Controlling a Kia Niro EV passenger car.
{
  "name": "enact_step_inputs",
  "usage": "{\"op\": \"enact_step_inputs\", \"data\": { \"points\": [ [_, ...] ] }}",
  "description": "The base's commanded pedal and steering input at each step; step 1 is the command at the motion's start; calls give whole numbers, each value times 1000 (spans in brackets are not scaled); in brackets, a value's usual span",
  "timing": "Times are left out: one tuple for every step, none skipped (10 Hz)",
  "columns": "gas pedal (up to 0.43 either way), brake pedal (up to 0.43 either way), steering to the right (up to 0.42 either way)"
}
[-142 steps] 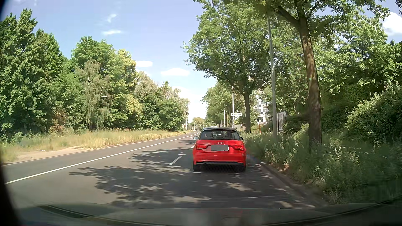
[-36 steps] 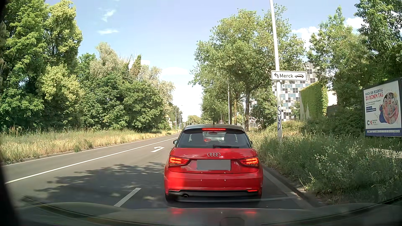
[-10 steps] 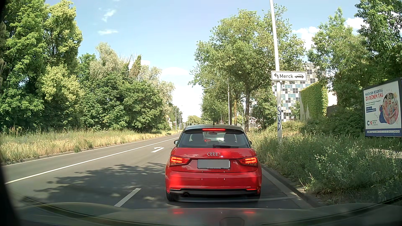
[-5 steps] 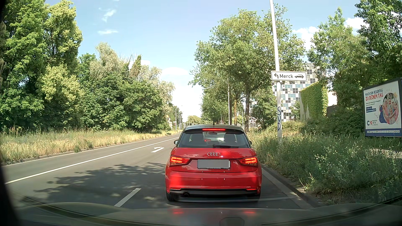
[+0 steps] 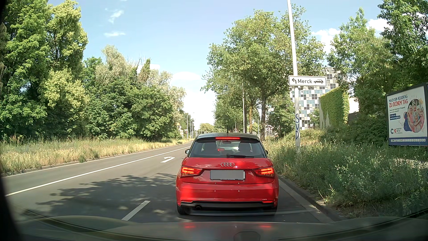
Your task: Follow the waypoints while adhering to traffic rules and regulations
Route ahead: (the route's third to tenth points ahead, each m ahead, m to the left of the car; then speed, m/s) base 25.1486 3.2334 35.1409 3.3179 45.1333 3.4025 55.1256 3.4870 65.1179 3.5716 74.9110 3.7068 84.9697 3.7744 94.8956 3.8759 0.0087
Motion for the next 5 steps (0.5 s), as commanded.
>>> {"op": "enact_step_inputs", "data": {
  "points": [
    [0,299,5],
    [0,293,5],
    [0,293,5],
    [0,293,5],
    [0,293,5]
  ]
}}
